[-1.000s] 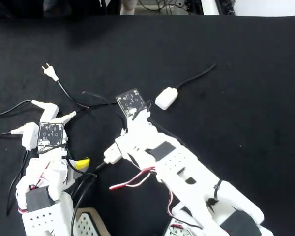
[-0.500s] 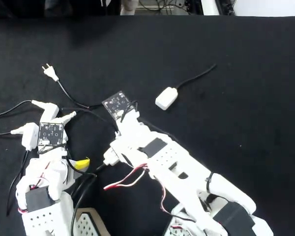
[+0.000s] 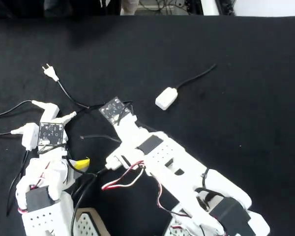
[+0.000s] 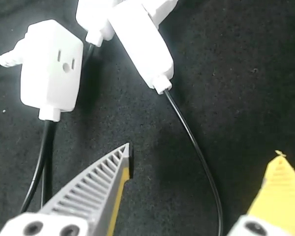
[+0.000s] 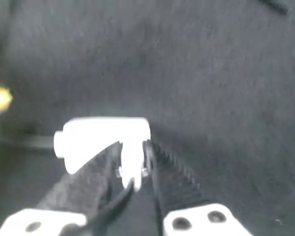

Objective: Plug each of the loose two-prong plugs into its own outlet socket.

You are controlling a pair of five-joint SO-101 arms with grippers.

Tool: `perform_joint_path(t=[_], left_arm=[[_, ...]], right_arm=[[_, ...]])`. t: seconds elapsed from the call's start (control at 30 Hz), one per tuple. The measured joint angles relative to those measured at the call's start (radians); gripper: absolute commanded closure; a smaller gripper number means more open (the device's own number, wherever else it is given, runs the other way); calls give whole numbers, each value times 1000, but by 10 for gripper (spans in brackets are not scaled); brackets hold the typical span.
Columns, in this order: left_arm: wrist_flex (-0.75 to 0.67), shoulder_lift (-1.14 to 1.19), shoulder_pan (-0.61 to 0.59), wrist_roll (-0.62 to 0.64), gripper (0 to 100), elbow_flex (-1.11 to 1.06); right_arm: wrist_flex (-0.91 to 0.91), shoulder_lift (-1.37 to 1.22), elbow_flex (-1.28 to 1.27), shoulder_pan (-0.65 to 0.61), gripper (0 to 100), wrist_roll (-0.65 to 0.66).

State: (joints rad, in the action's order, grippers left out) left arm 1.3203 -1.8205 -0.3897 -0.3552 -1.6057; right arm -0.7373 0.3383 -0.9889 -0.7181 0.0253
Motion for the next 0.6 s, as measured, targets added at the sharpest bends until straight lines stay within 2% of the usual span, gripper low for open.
perform_joint_path(t=[0.33, 0.47, 0.53, 0.6], left_arm=[[0, -2, -5, 0, 590, 2], [0, -2, -5, 0, 590, 2], [0, -2, -5, 0, 590, 2], [0, -2, -5, 0, 590, 2]], right_arm=[[-2, 0, 0, -2, 987, 0], [64, -8, -9, -2, 982, 0], [86, -9, -15, 6, 943, 0], [87, -9, -17, 11, 845, 0]])
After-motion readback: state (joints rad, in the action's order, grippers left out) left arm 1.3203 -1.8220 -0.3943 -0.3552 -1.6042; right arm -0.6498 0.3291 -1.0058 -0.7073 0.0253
